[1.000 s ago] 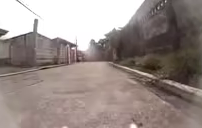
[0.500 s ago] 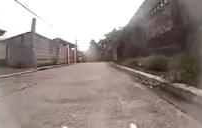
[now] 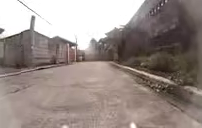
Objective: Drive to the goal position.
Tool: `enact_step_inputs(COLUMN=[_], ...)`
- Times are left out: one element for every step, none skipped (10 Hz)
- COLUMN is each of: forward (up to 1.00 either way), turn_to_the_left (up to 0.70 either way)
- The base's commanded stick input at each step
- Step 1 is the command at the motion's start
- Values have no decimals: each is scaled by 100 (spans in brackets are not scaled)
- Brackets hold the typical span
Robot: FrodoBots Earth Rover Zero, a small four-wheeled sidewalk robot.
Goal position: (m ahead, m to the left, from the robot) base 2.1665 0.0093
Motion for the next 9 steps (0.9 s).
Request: enact_step_inputs(forward=[70, 70, 70, 70, 70, 70, 70, 70, 70], turn_to_the_left=[1, 1, 1, 1, 1, 1, 1, 1, 1])
